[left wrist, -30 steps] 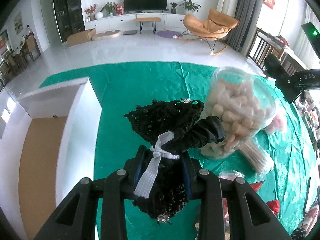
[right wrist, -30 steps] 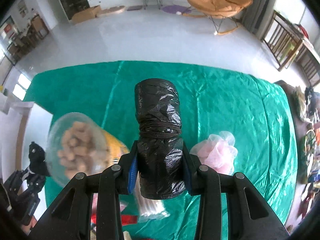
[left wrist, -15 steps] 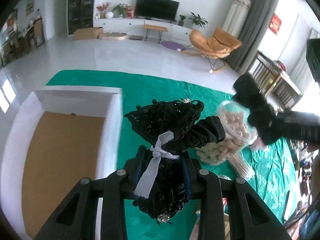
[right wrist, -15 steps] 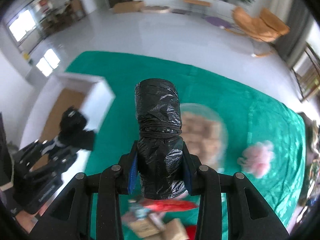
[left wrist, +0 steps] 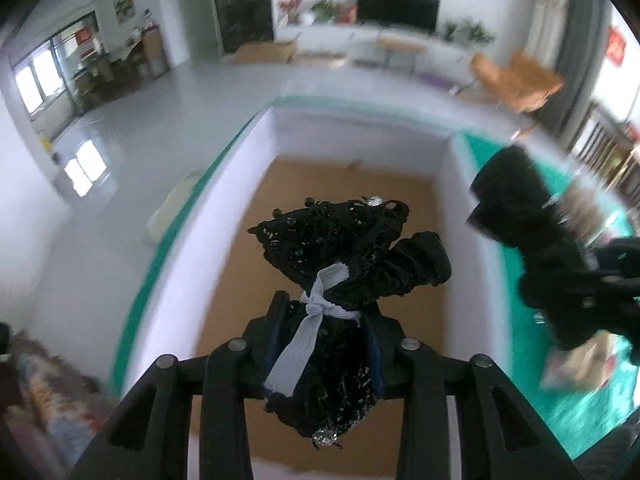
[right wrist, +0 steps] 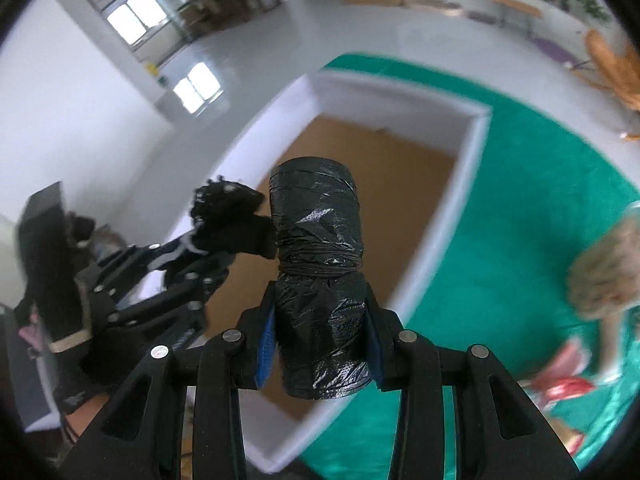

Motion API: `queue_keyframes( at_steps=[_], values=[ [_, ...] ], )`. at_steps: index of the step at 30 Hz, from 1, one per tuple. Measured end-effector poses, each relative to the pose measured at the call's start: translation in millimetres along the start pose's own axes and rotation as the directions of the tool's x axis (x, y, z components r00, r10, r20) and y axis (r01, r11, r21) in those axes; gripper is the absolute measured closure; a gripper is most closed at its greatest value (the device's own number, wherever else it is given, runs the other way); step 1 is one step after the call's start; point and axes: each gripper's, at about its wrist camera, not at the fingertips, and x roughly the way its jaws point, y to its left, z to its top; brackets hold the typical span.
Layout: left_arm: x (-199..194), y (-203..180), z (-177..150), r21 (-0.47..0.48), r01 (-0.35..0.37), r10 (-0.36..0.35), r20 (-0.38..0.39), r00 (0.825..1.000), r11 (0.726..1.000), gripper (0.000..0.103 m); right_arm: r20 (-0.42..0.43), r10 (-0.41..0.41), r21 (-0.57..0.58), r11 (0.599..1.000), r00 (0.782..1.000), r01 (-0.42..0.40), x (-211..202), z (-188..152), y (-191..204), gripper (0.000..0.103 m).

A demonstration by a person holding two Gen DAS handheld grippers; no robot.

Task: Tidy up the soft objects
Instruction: 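Open both tools to drop the black items into the box, then return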

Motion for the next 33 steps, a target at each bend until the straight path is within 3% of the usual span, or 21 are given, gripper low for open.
queue_keyframes(
  at_steps=[2, 3, 4, 5, 7, 13, 15, 20, 23, 26, 29, 33],
  values=[
    [11, 15, -15, -0.013, -0.031, 0.031, -0.038, 0.999, 0.999, 0.056, -0.041, 0.059, 0.016, 0.998, 0.997, -0.058, 23, -7, 16, 0.056],
    [15, 22, -21, -0.024, -0.047, 0.046, -0.045, 0.998, 0.999, 0.051, -0.057, 0.080, 0.023, 0.997, 0.995, -0.078, 33, -8, 18, 0.036],
    [17, 27, -25, -0.036, -0.056, 0.054, -0.043, 0.998, 0.998, 0.037, -0.066, 0.097, 0.029, 0.995, 0.993, -0.096, 41, -11, 21, 0.026],
    [17, 34, -29, -0.056, -0.060, 0.058, -0.026, 0.998, 0.997, 0.024, -0.061, 0.093, 0.030, 0.995, 0.994, -0.091, 46, -13, 22, 0.024],
    [14, 38, -33, -0.070, -0.070, 0.071, 0.003, 0.998, 0.995, 0.018, -0.045, 0.098, 0.033, 0.995, 0.994, -0.096, 49, -15, 20, 0.024],
    [8, 26, -25, -0.083, -0.018, 0.022, 0.058, 0.998, 0.996, 0.016, 0.030, 0.047, 0.048, 0.998, 0.998, -0.048, 26, -21, 1, 0.024],
    [2, 11, -21, -0.073, 0.017, -0.010, 0.082, 0.997, 0.997, 0.016, 0.068, 0.025, 0.050, 0.998, 0.997, -0.029, 10, -31, 6, 0.024],
    [-8, -53, -22, -0.007, 0.100, -0.099, 0.124, 0.987, 0.995, 0.016, 0.172, -0.053, 0.083, 0.996, 0.984, 0.039, -20, -58, -31, 0.024],
    [-8, -103, -28, 0.062, 0.171, -0.177, 0.109, 0.978, 0.983, 0.016, 0.236, -0.127, 0.142, 0.985, 0.963, 0.095, -44, -92, -64, 0.024],
    [-2, -165, -39, 0.158, 0.247, -0.258, 0.049, 0.965, 0.956, 0.016, 0.240, -0.199, 0.216, 0.965, 0.950, 0.148, -57, -117, -104, 0.024],
    [8, -220, -53, 0.227, 0.319, -0.324, -0.015, 0.946, 0.920, 0.016, 0.232, -0.297, 0.312, 0.925, 0.926, 0.219, -74, -144, -153, 0.024],
    [25, -263, -75, 0.272, 0.344, -0.335, -0.078, 0.939, 0.899, 0.016, 0.213, -0.439, 0.427, 0.845, 0.873, 0.321, -114, -190, -216, 0.024]
  ],
)
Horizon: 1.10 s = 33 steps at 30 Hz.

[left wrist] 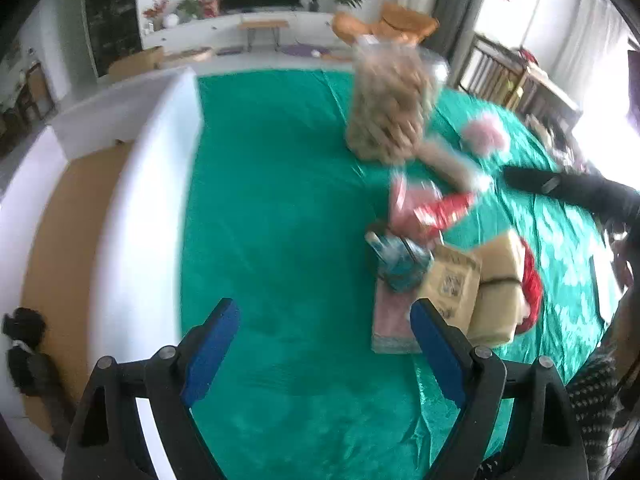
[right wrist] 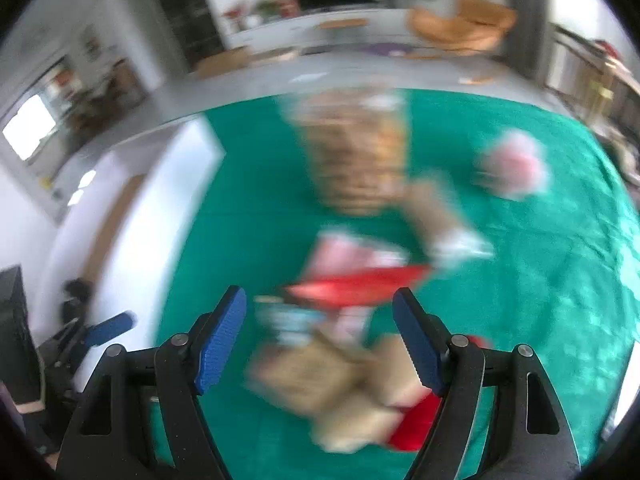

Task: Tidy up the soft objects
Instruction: 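Open both tools to drop the black items into the box, then return, then grasp the beige tissue packet with the left tool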

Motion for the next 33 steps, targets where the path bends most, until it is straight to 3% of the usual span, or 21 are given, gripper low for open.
queue_keyframes(
  at_steps=[4, 7, 10, 14, 16, 17, 19, 21, 26, 27, 29, 30, 31, 33],
  values=[
    [19, -12, -10, 0.019, 0.036, -0.035, -0.030, 0.999, 0.999, 0.016, 0.031, -0.164, 0.096, 0.982, 0.986, 0.160, -6, -27, -78, 0.024],
    [25, -8, -16, -0.010, 0.067, -0.068, -0.034, 0.997, 0.998, 0.016, 0.029, -0.245, 0.157, 0.958, 0.969, 0.238, 1, -61, -114, 0.024],
    [35, -9, -15, -0.040, 0.087, -0.089, -0.054, 0.995, 0.995, 0.016, 0.030, -0.283, 0.213, 0.939, 0.959, 0.271, 7, -98, -139, 0.024],
    [36, -26, -17, -0.002, 0.099, -0.099, -0.030, 0.995, 0.995, 0.016, 0.097, -0.294, 0.287, 0.923, 0.951, 0.256, -2, -139, -153, 0.024],
    [37, -31, -18, 0.007, 0.101, -0.100, -0.023, 0.995, 0.995, 0.016, 0.115, -0.238, 0.318, 0.929, 0.964, 0.192, -6, -150, -155, 0.024],
    [38, -33, -19, 0.003, 0.103, -0.103, -0.014, 0.995, 0.995, 0.016, 0.142, -0.161, 0.330, 0.938, 0.977, 0.107, -7, -150, -154, 0.024],
    [38, -31, -22, -0.013, 0.113, -0.113, 0.001, 0.994, 0.993, 0.016, 0.215, -0.021, 0.272, 0.962, 0.976, -0.039, -11, -144, -142, 0.024],
    [38, -27, -27, -0.028, 0.102, -0.102, 0.009, 0.995, 0.994, 0.016, 0.221, 0.030, 0.180, 0.981, 0.975, -0.071, -10, -137, -123, 0.024],
    [42, -21, -44, -0.025, 0.073, -0.074, -0.028, 0.997, 0.997, 0.016, 0.119, 0.104, 0.075, 0.991, 0.987, -0.114, 23, -120, -101, 0.025],
    [42, -21, -46, -0.022, 0.073, -0.074, -0.033, 0.997, 0.997, 0.016, 0.123, 0.084, 0.064, 0.994, 0.989, -0.092, 26, -117, -100, 0.027],
    [42, -23, -50, -0.019, 0.086, -0.087, -0.039, 0.995, 0.996, 0.016, 0.162, -0.045, 0.081, 0.996, 0.986, 0.032, 18, -114, -108, 0.027],
    [41, -25, -50, -0.016, 0.093, -0.094, -0.039, 0.995, 0.996, 0.016, 0.178, -0.134, 0.099, 0.988, 0.975, 0.118, 14, -114, -113, 0.026],
    [41, -27, -49, -0.011, 0.099, -0.100, -0.039, 0.994, 0.995, 0.016, 0.191, -0.246, 0.111, 0.967, 0.950, 0.228, 8, -114, -119, 0.025],
    [43, -35, -46, 0.006, 0.110, -0.110, -0.036, 0.993, 0.994, 0.016, 0.200, -0.344, 0.114, 0.938, 0.917, 0.327, 3, -116, -128, 0.024]
  ],
)
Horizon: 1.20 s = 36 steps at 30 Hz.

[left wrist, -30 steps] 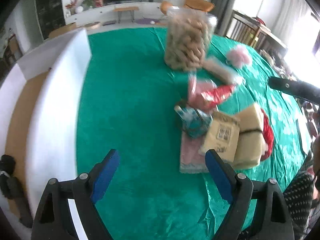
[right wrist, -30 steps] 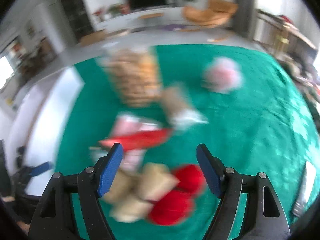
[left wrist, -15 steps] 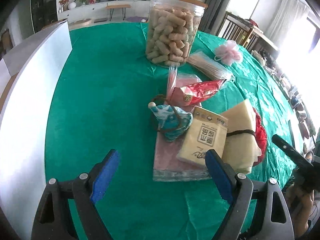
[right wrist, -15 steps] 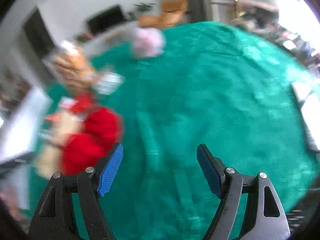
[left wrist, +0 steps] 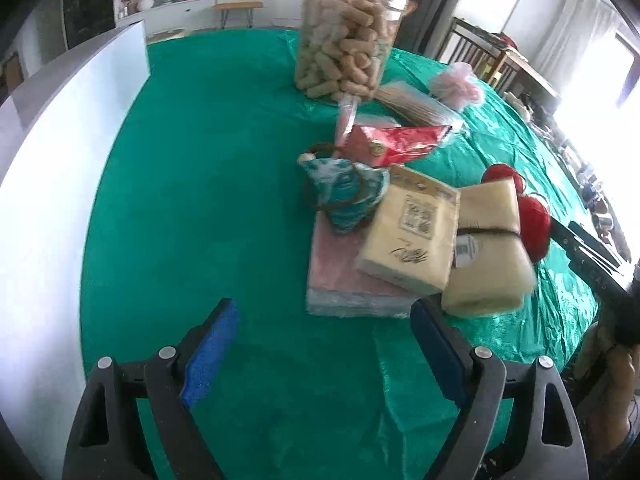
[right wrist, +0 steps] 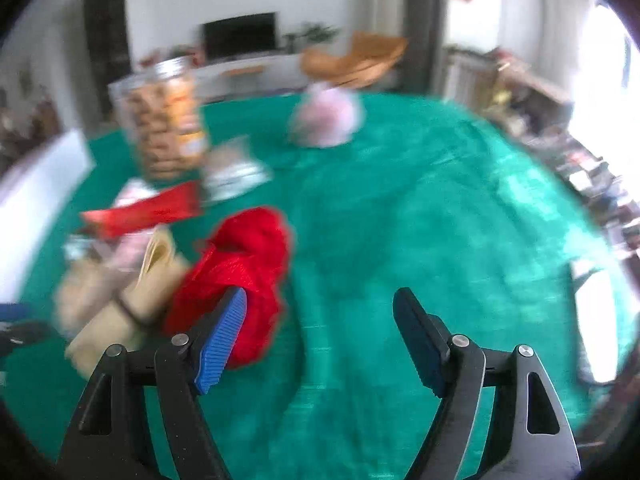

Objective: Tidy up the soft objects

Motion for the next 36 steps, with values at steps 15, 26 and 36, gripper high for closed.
queue_keyframes(
  at_steps=[15, 26, 36],
  values=[
    [39, -76, 42, 0.239, -0.057, 0.056, 0.011, 0.998, 0.969, 0.064, 0.015, 0.055, 0.076, 0.996, 0.998, -0.056, -17, -18, -15, 0.025],
    [-25, -25, 1, 0.126, -0.066, 0.055, 0.088, 0.995, 0.990, 0.078, -0.013, 0.113, 0.194, 0.975, 0.994, -0.108, -11, -19, -32, 0.025],
    [-14, 31, 8, 0.028, -0.125, 0.123, 0.074, 0.990, 0.992, 0.035, -0.030, 0.119, 0.185, 0.976, 0.992, -0.111, -8, -22, -26, 0.025]
  ],
)
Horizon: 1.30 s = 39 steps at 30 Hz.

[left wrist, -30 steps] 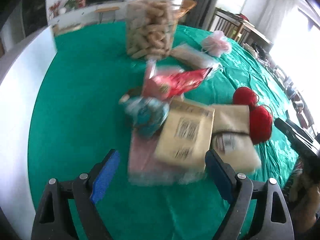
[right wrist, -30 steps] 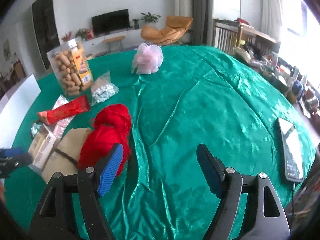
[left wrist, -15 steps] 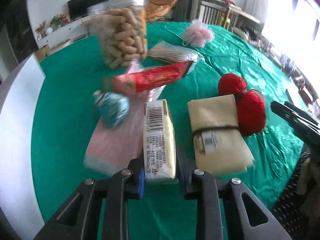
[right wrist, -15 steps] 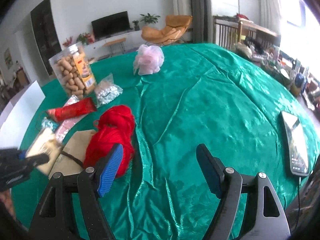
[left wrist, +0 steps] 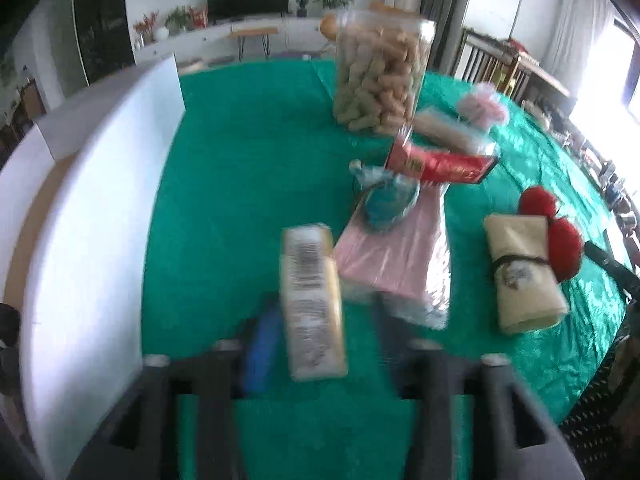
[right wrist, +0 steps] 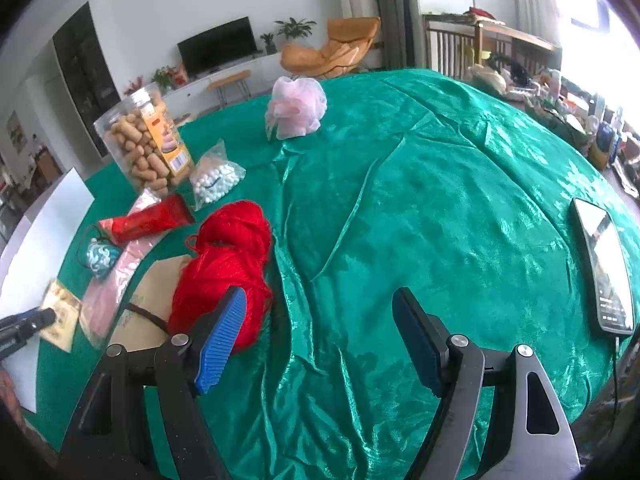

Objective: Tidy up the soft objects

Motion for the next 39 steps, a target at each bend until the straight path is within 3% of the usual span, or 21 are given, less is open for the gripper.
queue_keyframes(
  at_steps=[1, 5, 10, 14, 17, 21, 24, 34, 39],
  values=[
    [2, 2, -1, -0.003, -0.010, 0.010, -0.001, 1.000, 1.000, 0.023, 0.000, -0.001, 0.001, 1.000, 1.000, 0.001, 0, 0, -1, 0.025],
    [-2, 9, -2, -0.005, -0.041, 0.041, 0.013, 0.999, 0.999, 0.023, 0.001, 0.003, 0.016, 1.000, 1.000, -0.003, -2, 0, -5, 0.025],
    [-3, 10, -3, 0.005, -0.027, 0.027, -0.002, 1.000, 1.000, 0.020, -0.011, 0.020, 0.037, 0.999, 1.000, -0.019, 1, 0, -7, 0.025],
    [14, 0, -2, 0.051, -0.111, 0.114, -0.056, 0.992, 0.993, 0.018, -0.006, 0.025, 0.031, 0.999, 1.000, -0.025, 0, -1, -5, 0.025],
    [20, -1, -3, 0.060, -0.163, 0.166, -0.042, 0.985, 0.985, 0.018, 0.007, 0.034, 0.039, 0.999, 0.999, -0.034, -3, 0, -8, 0.025],
    [36, 12, -2, 0.011, -0.175, 0.175, -0.080, 0.981, 0.985, 0.017, 0.000, 0.050, 0.087, 0.995, 0.999, -0.050, -2, 1, -17, 0.025],
    [41, 27, -2, -0.057, -0.137, 0.132, -0.076, 0.988, 0.989, 0.007, -0.008, 0.061, 0.112, 0.992, 0.998, -0.060, 0, 1, -21, 0.025],
    [40, 21, -14, -0.017, -0.118, 0.118, 0.017, 0.993, 0.993, 0.000, -0.029, 0.076, 0.128, 0.989, 0.997, -0.071, 4, -2, -24, 0.025],
    [38, 21, -16, -0.016, -0.114, 0.115, 0.024, 0.993, 0.993, 0.000, -0.026, 0.079, 0.149, 0.986, 0.997, -0.074, 3, -3, -28, 0.025]
  ],
)
